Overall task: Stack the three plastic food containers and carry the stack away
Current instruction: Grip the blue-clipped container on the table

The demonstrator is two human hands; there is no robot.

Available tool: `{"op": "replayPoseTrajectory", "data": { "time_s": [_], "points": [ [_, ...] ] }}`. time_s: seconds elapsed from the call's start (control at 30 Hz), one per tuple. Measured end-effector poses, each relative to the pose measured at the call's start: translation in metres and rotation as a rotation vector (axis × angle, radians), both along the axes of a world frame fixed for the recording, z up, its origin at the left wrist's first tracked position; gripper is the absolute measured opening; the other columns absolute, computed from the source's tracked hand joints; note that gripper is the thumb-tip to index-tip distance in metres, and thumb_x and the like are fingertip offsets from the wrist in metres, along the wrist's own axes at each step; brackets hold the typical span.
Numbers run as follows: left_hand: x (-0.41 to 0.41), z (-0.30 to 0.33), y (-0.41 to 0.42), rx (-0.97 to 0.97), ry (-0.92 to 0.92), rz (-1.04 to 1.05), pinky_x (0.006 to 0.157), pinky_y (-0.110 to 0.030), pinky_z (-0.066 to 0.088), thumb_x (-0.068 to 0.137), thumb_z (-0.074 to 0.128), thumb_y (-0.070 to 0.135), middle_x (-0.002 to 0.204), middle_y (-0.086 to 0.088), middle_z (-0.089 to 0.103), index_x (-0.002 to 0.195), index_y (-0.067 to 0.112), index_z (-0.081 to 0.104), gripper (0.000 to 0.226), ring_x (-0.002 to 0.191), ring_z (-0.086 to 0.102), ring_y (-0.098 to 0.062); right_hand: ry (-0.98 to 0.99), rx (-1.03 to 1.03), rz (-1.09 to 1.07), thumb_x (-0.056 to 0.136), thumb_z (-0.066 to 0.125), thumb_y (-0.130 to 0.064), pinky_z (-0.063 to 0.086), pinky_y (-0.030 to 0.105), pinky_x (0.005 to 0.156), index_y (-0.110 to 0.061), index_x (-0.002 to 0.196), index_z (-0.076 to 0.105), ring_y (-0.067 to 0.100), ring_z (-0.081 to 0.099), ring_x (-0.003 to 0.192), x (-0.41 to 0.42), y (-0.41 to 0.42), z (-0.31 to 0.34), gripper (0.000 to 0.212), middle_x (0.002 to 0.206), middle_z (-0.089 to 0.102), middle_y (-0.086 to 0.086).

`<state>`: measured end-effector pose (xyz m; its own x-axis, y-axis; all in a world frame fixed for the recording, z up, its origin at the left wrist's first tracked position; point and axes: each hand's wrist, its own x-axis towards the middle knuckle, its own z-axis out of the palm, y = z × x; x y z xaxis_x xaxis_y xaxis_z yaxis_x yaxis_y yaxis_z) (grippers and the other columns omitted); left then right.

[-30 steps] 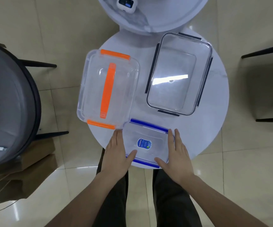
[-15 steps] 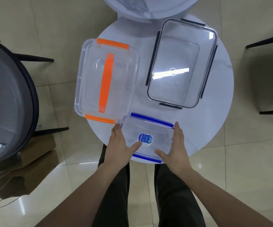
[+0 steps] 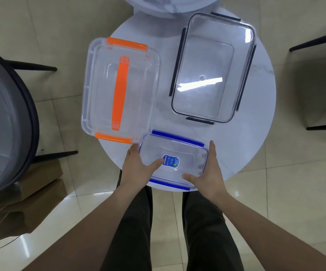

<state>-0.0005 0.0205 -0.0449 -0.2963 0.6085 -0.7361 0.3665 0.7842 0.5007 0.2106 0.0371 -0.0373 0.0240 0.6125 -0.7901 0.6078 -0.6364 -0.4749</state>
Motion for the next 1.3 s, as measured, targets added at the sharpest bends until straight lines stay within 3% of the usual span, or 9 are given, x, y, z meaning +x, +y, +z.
{"op": "replayPoseTrajectory", "data": {
  "time_s": [0.1,0.43,0.53,0.67,1.07,1.3],
  "points": [
    [0.001,0.000,0.000,0.007,0.001,0.002,0.079,-0.026,0.056,0.075,0.085,0.043,0.129,0.002,0.063,0.137,0.023,0.045,0.076,0.111,0.065,-0.016,0.001,0.001,-0.020,0.069,0.089,-0.023,0.048,0.039,0.102,-0.028,0.158,0.005,0.016,0.047,0.133,0.001,0.000,-0.002,0.122,0.152,0.040,-0.005],
    [0.001,0.002,0.002,-0.007,-0.010,0.009,0.069,-0.011,0.048,0.076,0.084,0.040,0.129,0.002,0.062,0.137,0.023,0.044,0.074,0.106,0.061,-0.009,-0.027,-0.011,-0.032,0.064,0.092,-0.027,0.052,0.040,0.098,-0.025,0.153,0.019,0.018,0.053,0.126,0.006,-0.006,-0.011,0.115,0.143,0.049,-0.003],
    [0.002,0.002,0.002,-0.014,0.000,0.006,0.071,-0.016,0.051,0.076,0.084,0.041,0.129,0.002,0.062,0.136,0.023,0.045,0.074,0.107,0.063,-0.011,-0.040,-0.010,-0.025,0.063,0.092,-0.031,0.054,0.043,0.098,-0.026,0.152,0.021,0.019,0.055,0.125,0.006,-0.007,-0.013,0.114,0.142,0.049,-0.003],
    [0.002,0.003,0.001,-0.031,0.014,0.004,0.085,-0.036,0.061,0.076,0.084,0.043,0.130,0.002,0.062,0.136,0.024,0.044,0.075,0.111,0.065,-0.016,-0.067,-0.005,-0.017,0.059,0.093,-0.036,0.055,0.045,0.097,-0.028,0.150,0.023,0.020,0.056,0.124,0.006,-0.009,-0.015,0.115,0.140,0.050,-0.004],
    [0.004,0.017,-0.008,-0.036,0.012,-0.004,0.092,-0.039,0.059,0.079,0.081,0.041,0.132,0.000,0.060,0.137,0.021,0.043,0.072,0.112,0.060,-0.012,-0.065,0.042,0.048,0.061,0.092,-0.036,0.055,0.039,0.092,-0.027,0.149,0.024,0.018,0.055,0.122,0.010,-0.007,-0.007,0.112,0.139,0.049,-0.004],
    [0.008,0.036,-0.010,-0.043,-0.020,0.009,0.090,-0.033,0.056,0.083,0.079,0.038,0.132,-0.001,0.058,0.136,0.019,0.042,0.068,0.109,0.054,-0.007,-0.079,0.046,0.097,0.065,0.091,-0.033,0.045,0.024,0.086,-0.025,0.153,0.019,0.013,0.050,0.126,0.018,-0.003,0.015,0.114,0.145,0.044,-0.002]
  ]
}}
